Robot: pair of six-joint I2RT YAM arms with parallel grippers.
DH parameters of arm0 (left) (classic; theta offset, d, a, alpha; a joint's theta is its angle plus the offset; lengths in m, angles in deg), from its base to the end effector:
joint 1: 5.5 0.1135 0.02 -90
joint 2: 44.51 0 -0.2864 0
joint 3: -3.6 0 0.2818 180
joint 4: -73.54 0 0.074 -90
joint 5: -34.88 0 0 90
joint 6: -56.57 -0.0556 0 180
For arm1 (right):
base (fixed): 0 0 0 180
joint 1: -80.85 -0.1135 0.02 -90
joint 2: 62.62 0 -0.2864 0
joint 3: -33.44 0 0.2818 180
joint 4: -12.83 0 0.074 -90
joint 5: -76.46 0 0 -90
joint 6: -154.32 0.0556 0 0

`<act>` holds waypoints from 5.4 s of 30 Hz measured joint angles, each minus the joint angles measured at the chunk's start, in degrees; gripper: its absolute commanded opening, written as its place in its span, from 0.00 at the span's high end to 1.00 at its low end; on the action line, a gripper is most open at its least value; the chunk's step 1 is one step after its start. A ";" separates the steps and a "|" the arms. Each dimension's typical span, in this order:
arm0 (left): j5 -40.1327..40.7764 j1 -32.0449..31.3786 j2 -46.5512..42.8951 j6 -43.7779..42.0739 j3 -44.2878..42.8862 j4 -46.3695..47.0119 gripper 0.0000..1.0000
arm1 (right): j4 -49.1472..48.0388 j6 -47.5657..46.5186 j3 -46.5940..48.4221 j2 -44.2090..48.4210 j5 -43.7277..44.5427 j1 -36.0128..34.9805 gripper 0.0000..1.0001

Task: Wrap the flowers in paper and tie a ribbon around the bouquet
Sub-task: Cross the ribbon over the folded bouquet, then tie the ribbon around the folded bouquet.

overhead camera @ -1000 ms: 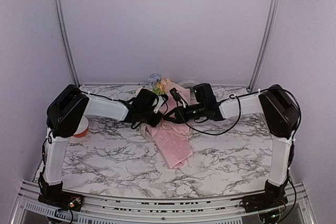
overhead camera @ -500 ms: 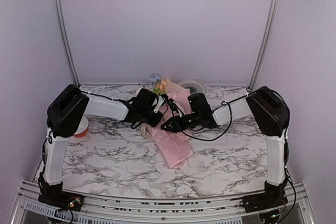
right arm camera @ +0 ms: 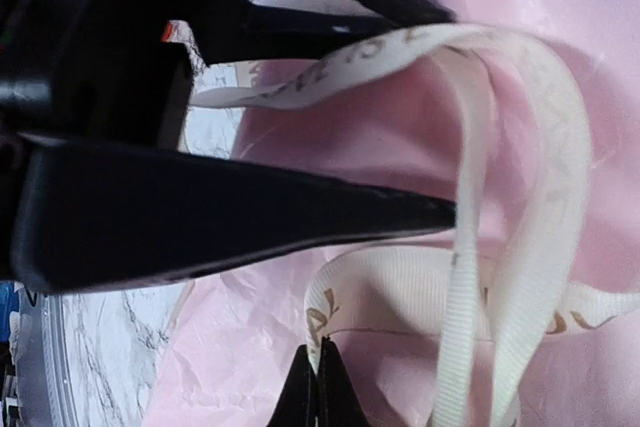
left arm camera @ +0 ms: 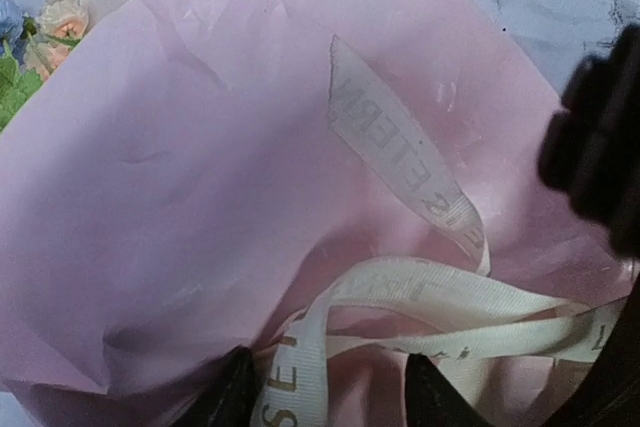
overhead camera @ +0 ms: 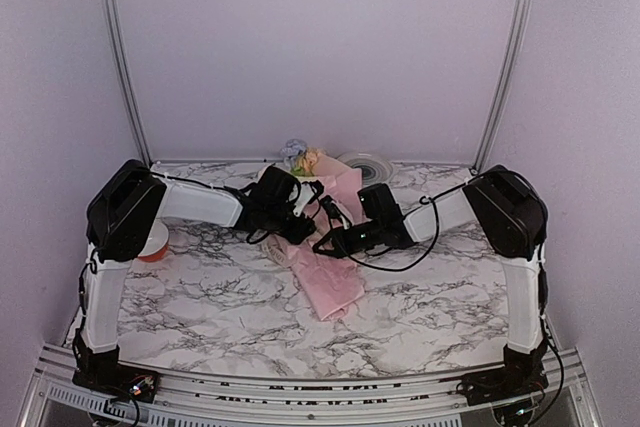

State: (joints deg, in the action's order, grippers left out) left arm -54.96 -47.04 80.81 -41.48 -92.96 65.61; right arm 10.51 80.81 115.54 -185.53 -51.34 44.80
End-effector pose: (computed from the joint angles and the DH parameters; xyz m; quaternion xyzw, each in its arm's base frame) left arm 0.4017 -0.3557 0.1342 0.3742 0.8116 -0.1281 0.4300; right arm 0.3690 0.3107 0.0964 -0.2834 0.8158 0.4436 0.2395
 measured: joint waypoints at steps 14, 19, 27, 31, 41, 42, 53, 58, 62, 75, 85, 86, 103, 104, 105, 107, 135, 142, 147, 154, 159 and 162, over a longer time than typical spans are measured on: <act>-15.87 1.03 -12.02 -3.85 1.75 -7.28 0.32 | -1.03 2.56 -1.44 0.00 -0.37 1.90 1.00; -19.41 4.26 -16.83 -4.20 4.59 -7.28 0.59 | -1.05 2.73 -1.46 0.00 -0.39 1.90 1.00; -13.88 12.17 -17.22 -3.17 10.12 -11.26 0.55 | -1.03 2.80 -1.46 0.00 -0.44 1.90 1.00; -14.69 13.42 -16.06 -2.32 12.90 -11.96 0.51 | -1.01 2.78 -1.46 0.00 -0.44 1.92 1.00; -19.89 12.96 -8.92 0.35 12.63 -10.54 0.82 | -0.87 2.78 -1.44 0.00 -0.44 1.95 1.00; -20.09 12.96 -8.81 0.44 12.63 -10.38 0.90 | -0.76 2.75 -1.42 0.00 -0.44 1.95 1.00; -17.64 13.29 -9.01 1.73 13.97 -8.39 1.00 | 5.97 -5.18 -1.99 8.79 -9.38 2.71 1.00; -15.28 14.47 -9.57 2.97 14.99 -7.02 1.00 | 6.95 -8.72 -6.67 18.08 -16.13 5.88 1.00; -14.53 15.37 -10.25 4.11 16.11 -6.10 1.00 | 6.78 -8.83 -9.68 21.07 -17.88 11.08 1.00; -7.58 17.44 -12.59 6.58 18.25 -5.49 1.00 | 0.31 -1.11 -17.33 20.98 -19.63 22.56 1.00; -5.64 22.12 -13.88 12.15 20.83 -5.20 1.00 | -5.33 13.57 -27.61 19.47 -12.35 44.28 1.00; -5.66 22.49 -14.53 13.07 21.81 -4.79 1.00 | -6.27 15.06 -29.29 19.26 -11.26 46.66 1.00; -1.95 29.16 -30.25 19.85 33.81 -1.99 1.00 | -7.15 20.55 -40.37 29.05 4.52 61.07 1.00; -1.27 29.77 -31.78 19.85 34.32 -1.99 1.00 | -6.82 20.35 -40.37 29.20 5.09 61.48 1.00; -0.81 30.45 -33.00 19.82 34.62 -1.99 1.00 | -6.54 20.26 -40.39 29.22 5.51 61.90 1.00; -0.28 31.61 -34.77 19.67 34.97 -2.05 1.00 | -5.68 20.06 -40.39 29.20 6.01 62.49 1.00; -0.50 39.23 -41.13 19.58 41.62 -2.01 1.00 | -2.49 18.40 -40.41 29.20 6.62 62.75 1.00; -1.01 39.71 -41.13 19.67 41.72 -1.95 1.00 | -2.49 18.16 -40.41 29.20 6.36 62.77 1.00; 0.17 36.85 -41.68 19.50 41.33 -1.42 1.00 | -1.55 16.48 -38.99 29.53 7.72 59.04 1.00; 0.50 20.46 -43.17 15.63 33.75 -1.64 1.00 | 1.01 10.40 -23.17 36.83 7.28 34.42 1.00; -1.11 12.85 -47.63 11.17 28.02 -2.34 1.00 | 2.69 3.26 -8.61 41.18 4.15 19.30 1.00; -2.12 8.90 -49.59 7.78 25.88 -2.95 1.00 | 3.65 -0.87 -2.49 42.71 1.53 11.21 1.00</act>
State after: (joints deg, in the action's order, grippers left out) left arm -57.08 -38.15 31.21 -33.70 -67.08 62.66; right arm 14.16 79.93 113.04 -142.82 -49.81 56.01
